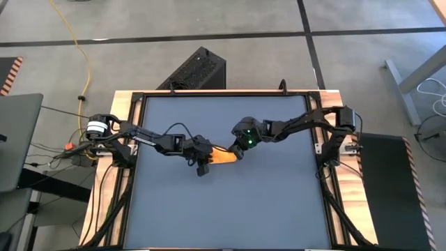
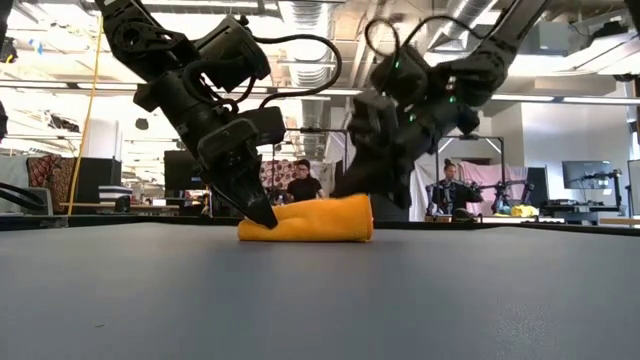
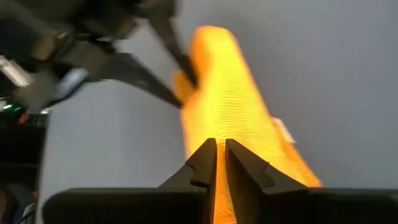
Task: Roll towel
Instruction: Roll the yellow microfiber towel, then move the yellow towel to the bottom left of the table
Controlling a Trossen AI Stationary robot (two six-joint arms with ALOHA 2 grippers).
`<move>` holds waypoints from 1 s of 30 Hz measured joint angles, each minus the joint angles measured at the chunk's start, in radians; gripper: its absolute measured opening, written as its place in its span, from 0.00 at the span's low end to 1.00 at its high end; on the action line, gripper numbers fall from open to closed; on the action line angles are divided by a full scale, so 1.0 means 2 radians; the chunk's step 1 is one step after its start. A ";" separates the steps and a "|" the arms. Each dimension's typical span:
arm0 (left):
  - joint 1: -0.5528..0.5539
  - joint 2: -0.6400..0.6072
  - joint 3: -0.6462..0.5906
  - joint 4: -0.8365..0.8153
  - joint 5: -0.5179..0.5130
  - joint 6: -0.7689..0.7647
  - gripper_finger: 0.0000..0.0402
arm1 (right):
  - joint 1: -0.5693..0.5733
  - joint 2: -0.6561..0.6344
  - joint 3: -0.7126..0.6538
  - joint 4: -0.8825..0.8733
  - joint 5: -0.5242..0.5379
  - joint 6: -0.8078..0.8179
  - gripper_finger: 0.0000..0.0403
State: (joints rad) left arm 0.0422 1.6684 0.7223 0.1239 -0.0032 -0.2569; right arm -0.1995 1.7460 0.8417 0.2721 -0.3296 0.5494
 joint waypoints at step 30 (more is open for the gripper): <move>0.055 -0.096 0.008 0.030 -0.038 0.059 0.37 | -0.022 -0.084 0.000 -0.072 0.021 -0.058 0.06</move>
State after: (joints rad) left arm 0.1524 1.4760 0.7381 0.1840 -0.0794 -0.1398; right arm -0.2437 1.5773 0.8417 0.1288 -0.2886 0.4327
